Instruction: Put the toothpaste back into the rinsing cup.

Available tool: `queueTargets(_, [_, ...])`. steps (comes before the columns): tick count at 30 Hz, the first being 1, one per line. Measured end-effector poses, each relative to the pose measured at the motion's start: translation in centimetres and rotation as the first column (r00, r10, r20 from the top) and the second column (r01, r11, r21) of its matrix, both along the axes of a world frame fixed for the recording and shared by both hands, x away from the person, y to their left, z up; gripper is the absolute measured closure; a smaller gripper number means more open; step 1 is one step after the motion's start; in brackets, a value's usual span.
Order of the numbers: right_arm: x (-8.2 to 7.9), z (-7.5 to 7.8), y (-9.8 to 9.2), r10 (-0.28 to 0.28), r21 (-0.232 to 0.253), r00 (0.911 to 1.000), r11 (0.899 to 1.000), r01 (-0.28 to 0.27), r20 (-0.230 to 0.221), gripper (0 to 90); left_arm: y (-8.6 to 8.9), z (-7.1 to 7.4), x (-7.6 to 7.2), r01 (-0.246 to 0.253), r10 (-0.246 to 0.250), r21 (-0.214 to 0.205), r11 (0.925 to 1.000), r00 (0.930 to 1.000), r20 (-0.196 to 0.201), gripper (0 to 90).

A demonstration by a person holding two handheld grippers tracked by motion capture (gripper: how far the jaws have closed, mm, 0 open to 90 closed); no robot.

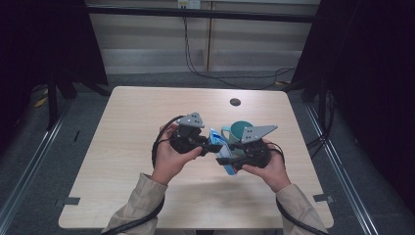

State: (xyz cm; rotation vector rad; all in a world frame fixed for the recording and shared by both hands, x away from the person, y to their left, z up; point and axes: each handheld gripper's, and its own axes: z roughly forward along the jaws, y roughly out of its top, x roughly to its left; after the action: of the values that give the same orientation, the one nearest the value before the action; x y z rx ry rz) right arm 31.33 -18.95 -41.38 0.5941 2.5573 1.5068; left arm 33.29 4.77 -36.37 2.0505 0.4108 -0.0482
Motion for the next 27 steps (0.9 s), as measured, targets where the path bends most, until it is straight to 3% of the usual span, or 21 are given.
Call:
queueTargets(3, [0.1, 0.2, -0.1, -0.009, 0.007, 0.9999, 1.0, 0.009, -0.009, 42.5, -0.2, 0.3, 0.0, -0.01, 0.01, 0.033, 0.9994, 0.9998, 0.017, 76.0])
queueTargets(13, [0.3, 1.0, 0.0, -0.008, 0.014, 0.9999, 1.0, 0.008, -0.008, 38.9, -0.5, 0.3, -0.1, -0.001, 0.0, 0.044, 0.999, 0.9997, 0.023, 76.0])
queueTargets(19, [0.4, 1.3, 0.2, -0.002, 0.007, 1.0, 1.0, 0.002, -0.001, 39.7, -0.6, 0.3, -0.2, 0.005, -0.006, 0.041, 0.9991, 0.9997, 0.022, 76.0])
queueTargets(22, [0.4, 1.4, 0.4, 0.005, -0.003, 1.0, 1.0, -0.005, 0.0, 40.6, -0.7, 0.3, -0.2, 0.008, -0.01, 0.059, 0.9982, 0.9997, 0.024, 76.0])
queueTargets(27, [0.4, 1.5, 0.4, 0.012, -0.009, 0.9999, 1.0, -0.012, 0.008, 46.5, -0.7, 0.0, -0.1, 0.007, -0.008, 0.053, 0.9986, 0.9997, 0.021, 76.0])
